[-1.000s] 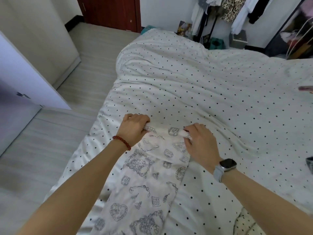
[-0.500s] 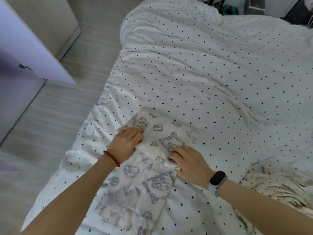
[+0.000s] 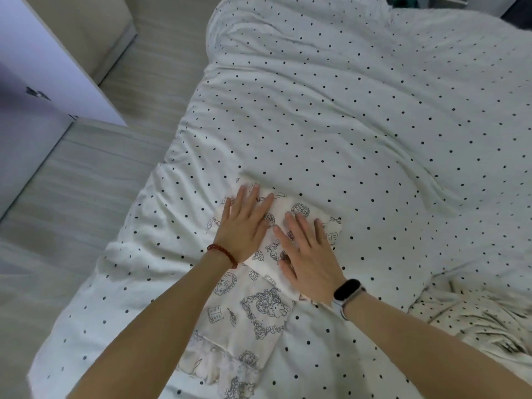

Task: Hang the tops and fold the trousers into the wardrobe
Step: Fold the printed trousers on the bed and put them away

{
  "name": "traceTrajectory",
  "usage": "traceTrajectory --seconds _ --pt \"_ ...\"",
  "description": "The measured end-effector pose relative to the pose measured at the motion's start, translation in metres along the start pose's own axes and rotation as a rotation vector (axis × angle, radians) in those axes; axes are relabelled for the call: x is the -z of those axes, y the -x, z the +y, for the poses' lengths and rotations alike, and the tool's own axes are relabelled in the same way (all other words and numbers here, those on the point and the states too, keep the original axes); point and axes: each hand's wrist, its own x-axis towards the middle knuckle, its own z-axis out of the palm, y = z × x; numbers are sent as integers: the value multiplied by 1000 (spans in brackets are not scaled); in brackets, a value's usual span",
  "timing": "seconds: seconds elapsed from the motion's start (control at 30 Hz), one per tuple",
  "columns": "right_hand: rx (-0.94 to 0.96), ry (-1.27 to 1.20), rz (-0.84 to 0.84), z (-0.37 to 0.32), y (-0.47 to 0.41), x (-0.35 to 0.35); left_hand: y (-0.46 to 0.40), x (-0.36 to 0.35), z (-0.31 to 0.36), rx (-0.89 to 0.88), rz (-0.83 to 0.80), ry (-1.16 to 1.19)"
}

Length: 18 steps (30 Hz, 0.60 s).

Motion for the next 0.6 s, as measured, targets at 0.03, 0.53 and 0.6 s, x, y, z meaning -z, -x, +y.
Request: traceTrajectory --seconds 0.03,0.53,0.6 --pt "7 20 -54 6 -1 -5 -1 -9 -4 73 -50 -1" --pt "-334 -242 -108 60 -35 32 -74 48 -12 -132 -334 -283" --pt "-347 -302 -152 61 -38 36 -83 53 -7 -140 -389 -335"
